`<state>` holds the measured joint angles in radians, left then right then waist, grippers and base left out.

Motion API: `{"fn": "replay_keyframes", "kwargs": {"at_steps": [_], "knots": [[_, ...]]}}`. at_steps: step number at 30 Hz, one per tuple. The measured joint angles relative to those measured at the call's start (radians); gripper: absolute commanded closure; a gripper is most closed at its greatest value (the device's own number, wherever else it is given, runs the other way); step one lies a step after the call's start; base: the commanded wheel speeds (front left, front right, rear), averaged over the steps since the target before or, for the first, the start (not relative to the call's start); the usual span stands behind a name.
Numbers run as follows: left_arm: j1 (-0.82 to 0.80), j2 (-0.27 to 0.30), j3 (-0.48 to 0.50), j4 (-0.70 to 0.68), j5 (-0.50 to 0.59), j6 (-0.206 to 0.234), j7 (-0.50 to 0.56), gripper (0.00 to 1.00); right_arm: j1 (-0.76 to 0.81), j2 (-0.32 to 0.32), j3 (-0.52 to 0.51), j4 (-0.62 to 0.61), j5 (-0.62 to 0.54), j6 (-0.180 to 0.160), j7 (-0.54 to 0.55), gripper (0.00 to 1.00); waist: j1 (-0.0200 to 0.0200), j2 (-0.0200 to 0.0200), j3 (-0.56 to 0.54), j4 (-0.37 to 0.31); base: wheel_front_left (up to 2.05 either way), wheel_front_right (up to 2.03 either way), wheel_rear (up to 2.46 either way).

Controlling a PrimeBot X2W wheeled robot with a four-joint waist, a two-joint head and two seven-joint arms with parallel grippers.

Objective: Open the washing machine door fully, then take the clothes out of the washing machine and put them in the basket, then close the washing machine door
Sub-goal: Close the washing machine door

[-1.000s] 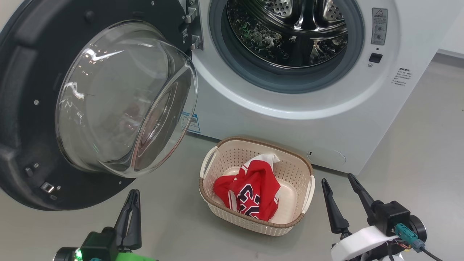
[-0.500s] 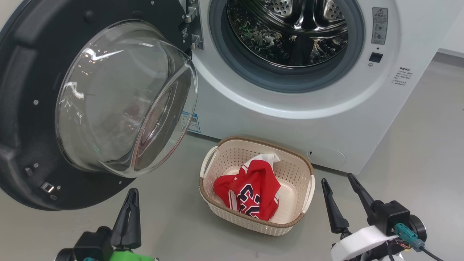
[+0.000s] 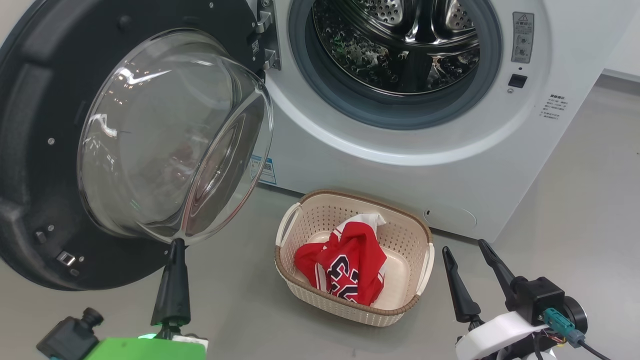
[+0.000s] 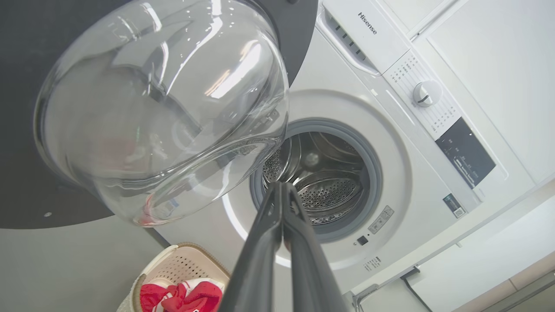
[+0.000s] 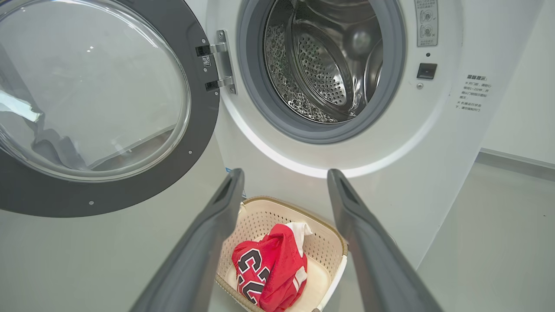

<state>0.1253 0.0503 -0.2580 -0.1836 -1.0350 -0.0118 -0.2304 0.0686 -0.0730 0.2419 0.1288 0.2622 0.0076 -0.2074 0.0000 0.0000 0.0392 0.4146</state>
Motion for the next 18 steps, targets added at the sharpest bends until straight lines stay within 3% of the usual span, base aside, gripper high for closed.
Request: {"fn": "replay_keyframes", "kwargs": {"at_steps": [5,10,18], "knots": [[0.002,-0.001,0.031,-0.059,-0.225,-0.039,-0.01,1.0,0.0,-0.001,0.0,0.0,0.0,0.0,0.0,0.0,0.0,0.0,-0.003,0.001,0.0,0.0,0.0],[0.001,-0.002,0.098,-0.104,-0.368,-0.064,-0.018,1.0,0.0,-0.001,0.003,0.0,0.0,0.0,0.0,0.0,0.0,0.0,-0.009,0.004,0.0,0.0,0.0],[-0.002,-0.003,0.29,-0.158,-0.411,-0.074,-0.019,1.0,0.002,0.0,0.002,-0.013,0.0,-0.002,0.006,0.0,0.0,0.0,-0.004,0.014,0.0,0.0,0.0]]}}
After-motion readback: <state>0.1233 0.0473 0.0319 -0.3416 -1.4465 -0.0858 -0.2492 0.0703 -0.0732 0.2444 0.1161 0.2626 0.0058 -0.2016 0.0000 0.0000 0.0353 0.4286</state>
